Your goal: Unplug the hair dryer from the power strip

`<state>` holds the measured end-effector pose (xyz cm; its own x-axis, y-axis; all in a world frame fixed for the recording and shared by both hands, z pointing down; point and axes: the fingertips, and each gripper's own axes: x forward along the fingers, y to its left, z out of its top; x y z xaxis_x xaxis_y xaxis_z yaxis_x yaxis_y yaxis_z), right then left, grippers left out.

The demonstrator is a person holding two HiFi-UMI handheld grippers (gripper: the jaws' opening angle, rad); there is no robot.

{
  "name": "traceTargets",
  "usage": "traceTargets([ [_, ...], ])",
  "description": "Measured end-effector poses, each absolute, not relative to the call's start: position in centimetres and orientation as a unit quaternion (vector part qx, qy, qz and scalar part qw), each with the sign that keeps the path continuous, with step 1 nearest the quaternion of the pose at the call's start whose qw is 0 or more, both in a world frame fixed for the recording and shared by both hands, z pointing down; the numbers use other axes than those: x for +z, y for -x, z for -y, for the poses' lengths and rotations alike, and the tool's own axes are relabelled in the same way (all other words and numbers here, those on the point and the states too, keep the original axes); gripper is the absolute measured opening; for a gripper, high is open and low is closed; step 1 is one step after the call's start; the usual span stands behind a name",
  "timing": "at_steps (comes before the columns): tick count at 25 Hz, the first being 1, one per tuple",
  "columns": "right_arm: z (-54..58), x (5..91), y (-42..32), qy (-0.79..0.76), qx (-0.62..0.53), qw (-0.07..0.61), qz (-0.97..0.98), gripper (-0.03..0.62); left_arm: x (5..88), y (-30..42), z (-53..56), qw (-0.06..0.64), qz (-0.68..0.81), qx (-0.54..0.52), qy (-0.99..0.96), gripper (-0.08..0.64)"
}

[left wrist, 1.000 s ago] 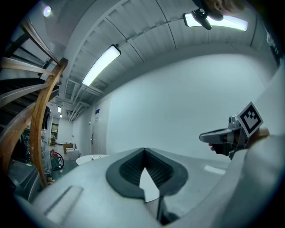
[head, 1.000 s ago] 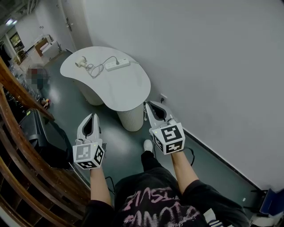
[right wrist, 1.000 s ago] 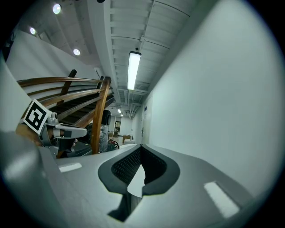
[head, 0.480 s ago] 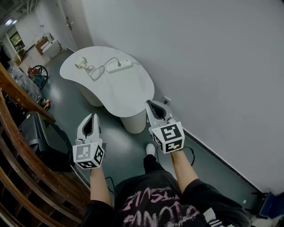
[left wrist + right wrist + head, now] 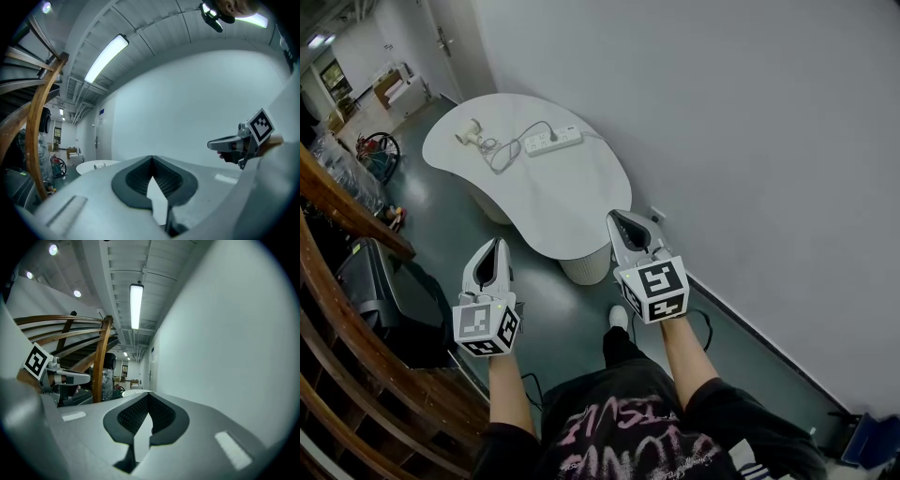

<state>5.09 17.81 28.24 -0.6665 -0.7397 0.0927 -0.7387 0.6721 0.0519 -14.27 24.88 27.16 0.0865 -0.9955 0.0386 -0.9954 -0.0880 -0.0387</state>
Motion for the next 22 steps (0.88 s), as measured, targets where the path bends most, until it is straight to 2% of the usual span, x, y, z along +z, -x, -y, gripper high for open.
traceTargets([
  [22,-5.9,30.1,-3.6,-0.411,0.033,0.056,0.909,0.009,28.7,16.1,-13.4,-0.024,-0.673,-0.048,0.737,0.000],
])
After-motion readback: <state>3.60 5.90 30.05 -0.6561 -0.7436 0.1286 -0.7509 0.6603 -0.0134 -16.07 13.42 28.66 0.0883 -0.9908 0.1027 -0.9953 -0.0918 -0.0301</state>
